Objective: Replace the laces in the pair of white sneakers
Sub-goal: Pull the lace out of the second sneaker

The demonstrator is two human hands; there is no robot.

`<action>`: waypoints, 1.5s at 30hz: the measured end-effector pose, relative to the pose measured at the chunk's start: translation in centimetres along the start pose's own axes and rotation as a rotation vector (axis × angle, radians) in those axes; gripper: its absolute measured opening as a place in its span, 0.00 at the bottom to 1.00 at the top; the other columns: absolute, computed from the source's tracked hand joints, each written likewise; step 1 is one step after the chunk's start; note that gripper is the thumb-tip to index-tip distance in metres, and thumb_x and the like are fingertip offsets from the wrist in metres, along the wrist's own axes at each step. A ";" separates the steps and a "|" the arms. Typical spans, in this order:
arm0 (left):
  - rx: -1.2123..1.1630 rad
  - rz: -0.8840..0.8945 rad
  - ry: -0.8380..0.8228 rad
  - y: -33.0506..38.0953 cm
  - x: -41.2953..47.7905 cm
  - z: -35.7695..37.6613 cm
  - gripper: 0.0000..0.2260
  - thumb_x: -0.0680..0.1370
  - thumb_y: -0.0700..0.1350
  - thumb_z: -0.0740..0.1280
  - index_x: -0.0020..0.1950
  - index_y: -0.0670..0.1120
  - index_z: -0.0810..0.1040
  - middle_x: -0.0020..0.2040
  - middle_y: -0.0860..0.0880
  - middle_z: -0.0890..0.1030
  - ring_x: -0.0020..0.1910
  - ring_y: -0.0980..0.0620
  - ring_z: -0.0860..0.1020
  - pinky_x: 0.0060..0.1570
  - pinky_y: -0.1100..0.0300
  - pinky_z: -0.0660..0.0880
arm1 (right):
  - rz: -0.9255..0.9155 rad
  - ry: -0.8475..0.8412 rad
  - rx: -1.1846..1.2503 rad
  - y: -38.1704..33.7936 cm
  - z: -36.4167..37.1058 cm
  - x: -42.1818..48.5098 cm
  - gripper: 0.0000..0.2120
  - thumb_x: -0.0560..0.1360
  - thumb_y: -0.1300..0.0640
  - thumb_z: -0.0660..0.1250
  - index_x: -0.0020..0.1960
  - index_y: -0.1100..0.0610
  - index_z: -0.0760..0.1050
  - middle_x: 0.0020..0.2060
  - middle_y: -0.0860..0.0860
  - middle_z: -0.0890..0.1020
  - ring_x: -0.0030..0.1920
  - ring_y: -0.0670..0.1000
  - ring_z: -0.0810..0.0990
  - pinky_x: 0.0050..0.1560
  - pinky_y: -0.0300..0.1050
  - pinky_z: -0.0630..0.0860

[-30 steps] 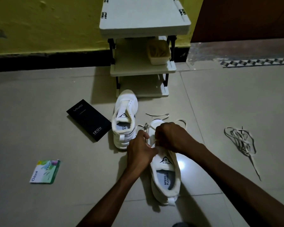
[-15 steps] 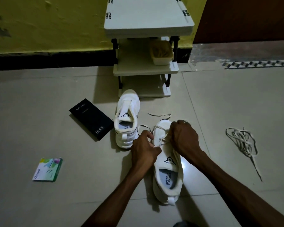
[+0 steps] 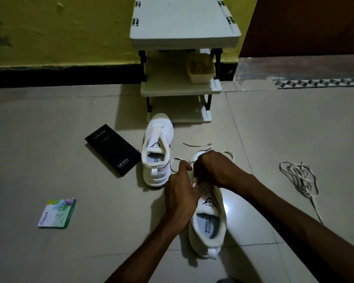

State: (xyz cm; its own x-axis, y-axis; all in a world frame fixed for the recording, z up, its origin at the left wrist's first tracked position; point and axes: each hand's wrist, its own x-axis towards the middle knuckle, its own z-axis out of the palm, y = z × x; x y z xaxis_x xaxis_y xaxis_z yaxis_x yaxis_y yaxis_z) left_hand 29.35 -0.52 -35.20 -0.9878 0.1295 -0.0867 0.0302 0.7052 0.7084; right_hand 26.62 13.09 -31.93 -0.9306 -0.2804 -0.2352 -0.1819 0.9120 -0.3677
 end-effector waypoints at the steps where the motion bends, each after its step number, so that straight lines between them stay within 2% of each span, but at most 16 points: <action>1: -0.002 0.001 -0.003 0.0 0.0 0.0 0.19 0.70 0.44 0.73 0.58 0.50 0.72 0.42 0.47 0.82 0.45 0.45 0.80 0.41 0.52 0.74 | -0.008 -0.001 0.016 0.1 0.0 0.1 0.10 0.69 0.64 0.71 0.48 0.55 0.84 0.46 0.52 0.84 0.47 0.52 0.82 0.49 0.48 0.79; 4: 0.010 0.025 0.005 0.2 -0.3 -0.3 0.16 0.71 0.44 0.72 0.57 0.48 0.73 0.43 0.46 0.82 0.45 0.45 0.80 0.41 0.53 0.73 | 0.036 0.093 -0.007 0.5 0.2 0.5 0.08 0.70 0.63 0.70 0.45 0.54 0.84 0.44 0.51 0.84 0.45 0.52 0.82 0.44 0.44 0.77; 6: 0.032 0.048 0.009 0.2 -0.6 -0.3 0.16 0.72 0.42 0.72 0.56 0.48 0.72 0.42 0.46 0.81 0.44 0.45 0.80 0.38 0.56 0.70 | 0.170 0.338 0.056 1.4 0.5 0.6 0.08 0.67 0.64 0.70 0.42 0.53 0.84 0.41 0.50 0.83 0.42 0.51 0.81 0.39 0.39 0.72; 8: 0.026 0.032 0.012 -0.1 -0.8 -0.6 0.17 0.71 0.41 0.73 0.55 0.49 0.71 0.43 0.47 0.81 0.44 0.47 0.79 0.36 0.61 0.67 | 0.361 0.611 0.282 2.5 0.9 0.5 0.08 0.67 0.66 0.71 0.40 0.54 0.84 0.38 0.49 0.84 0.39 0.48 0.80 0.38 0.35 0.70; 10: 0.008 0.009 0.018 -0.4 -0.7 -0.6 0.17 0.70 0.41 0.74 0.53 0.51 0.70 0.42 0.48 0.80 0.42 0.48 0.79 0.36 0.61 0.68 | 0.495 0.722 0.463 3.1 1.7 0.2 0.07 0.71 0.64 0.71 0.40 0.53 0.83 0.38 0.48 0.84 0.39 0.46 0.81 0.37 0.30 0.69; 12: 0.008 0.003 0.011 -0.5 -0.5 -0.6 0.18 0.69 0.42 0.73 0.53 0.51 0.69 0.40 0.48 0.80 0.42 0.47 0.79 0.38 0.56 0.72 | 0.471 0.640 0.430 3.1 2.4 0.2 0.07 0.72 0.63 0.70 0.41 0.51 0.82 0.40 0.47 0.84 0.41 0.46 0.80 0.37 0.32 0.69; 16: 0.022 -0.001 0.021 -0.6 -0.3 -0.3 0.22 0.70 0.42 0.73 0.60 0.50 0.69 0.43 0.46 0.82 0.45 0.44 0.80 0.44 0.50 0.76 | 0.137 0.364 0.140 2.1 1.2 0.2 0.14 0.68 0.60 0.74 0.51 0.47 0.81 0.52 0.47 0.81 0.51 0.50 0.76 0.47 0.47 0.76; 20: 0.001 0.009 0.042 -0.3 -0.4 -0.2 0.24 0.71 0.42 0.72 0.63 0.50 0.69 0.47 0.46 0.82 0.47 0.44 0.80 0.45 0.50 0.76 | -0.131 0.127 -0.224 0.6 0.6 0.7 0.16 0.71 0.59 0.70 0.56 0.44 0.80 0.54 0.45 0.80 0.55 0.53 0.72 0.47 0.45 0.69; 24: 0.000 0.016 0.051 -0.4 -0.4 -0.3 0.24 0.71 0.43 0.72 0.64 0.49 0.68 0.44 0.46 0.82 0.46 0.44 0.80 0.44 0.50 0.75 | -0.244 0.087 -0.383 0.3 0.9 1.3 0.12 0.74 0.56 0.66 0.55 0.44 0.80 0.53 0.44 0.80 0.57 0.52 0.71 0.50 0.46 0.66; 28: -0.029 -0.006 0.031 -0.7 -0.3 -0.2 0.25 0.71 0.43 0.73 0.64 0.49 0.68 0.44 0.46 0.82 0.46 0.44 0.80 0.45 0.48 0.77 | -0.248 0.073 -0.387 0.4 0.8 1.7 0.11 0.75 0.57 0.64 0.54 0.48 0.80 0.50 0.50 0.78 0.52 0.54 0.73 0.43 0.44 0.64; 30: -0.055 -0.037 0.019 -0.8 -0.3 -0.1 0.25 0.70 0.42 0.73 0.64 0.50 0.68 0.46 0.47 0.82 0.47 0.45 0.80 0.46 0.49 0.77 | -0.160 0.072 -0.272 0.1 1.0 1.8 0.09 0.77 0.51 0.64 0.49 0.53 0.80 0.47 0.52 0.77 0.49 0.54 0.75 0.39 0.45 0.67; 33: -0.094 -0.085 0.016 -0.9 -0.3 -0.1 0.26 0.69 0.42 0.73 0.64 0.52 0.67 0.45 0.48 0.82 0.47 0.46 0.81 0.42 0.56 0.74 | 0.039 0.028 -0.046 -0.1 1.3 2.2 0.13 0.72 0.45 0.71 0.46 0.55 0.81 0.44 0.53 0.80 0.45 0.53 0.79 0.38 0.44 0.72; 38: -0.149 -0.133 0.007 -0.8 -0.6 -0.1 0.33 0.69 0.40 0.74 0.69 0.52 0.63 0.50 0.45 0.82 0.49 0.46 0.80 0.42 0.62 0.71 | 0.190 0.030 0.193 -0.2 1.8 2.8 0.06 0.66 0.53 0.76 0.39 0.55 0.84 0.36 0.52 0.84 0.38 0.51 0.82 0.40 0.47 0.79; 40: -0.161 -0.123 0.013 -1.0 -0.5 0.1 0.35 0.68 0.40 0.76 0.70 0.52 0.62 0.53 0.45 0.81 0.52 0.46 0.80 0.46 0.62 0.73 | 0.234 0.185 0.352 -1.2 0.5 2.9 0.06 0.68 0.55 0.76 0.35 0.56 0.82 0.31 0.49 0.82 0.34 0.48 0.81 0.37 0.43 0.77; 43: -0.153 -0.056 0.025 -1.0 -0.6 0.2 0.36 0.66 0.42 0.79 0.69 0.49 0.64 0.63 0.49 0.77 0.61 0.49 0.76 0.53 0.67 0.70 | 0.260 0.579 0.806 -2.6 -4.3 3.3 0.05 0.71 0.57 0.74 0.38 0.55 0.82 0.34 0.48 0.84 0.36 0.44 0.83 0.38 0.37 0.79; 45: -0.140 -0.062 0.032 -1.1 -0.8 -0.2 0.36 0.69 0.43 0.77 0.72 0.50 0.63 0.66 0.49 0.76 0.63 0.49 0.76 0.52 0.67 0.68 | 0.273 0.619 0.987 -2.9 -6.6 3.3 0.05 0.73 0.56 0.72 0.39 0.55 0.82 0.36 0.48 0.84 0.36 0.41 0.82 0.36 0.33 0.76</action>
State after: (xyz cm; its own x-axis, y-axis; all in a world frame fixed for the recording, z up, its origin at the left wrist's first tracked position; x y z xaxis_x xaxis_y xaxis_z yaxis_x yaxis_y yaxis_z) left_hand 30.09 -1.51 -35.73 -0.9915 0.0652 -0.1126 -0.0503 0.6065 0.7935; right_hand 21.94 11.51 -25.74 -0.9448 0.3251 -0.0397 0.1161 0.2191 -0.9688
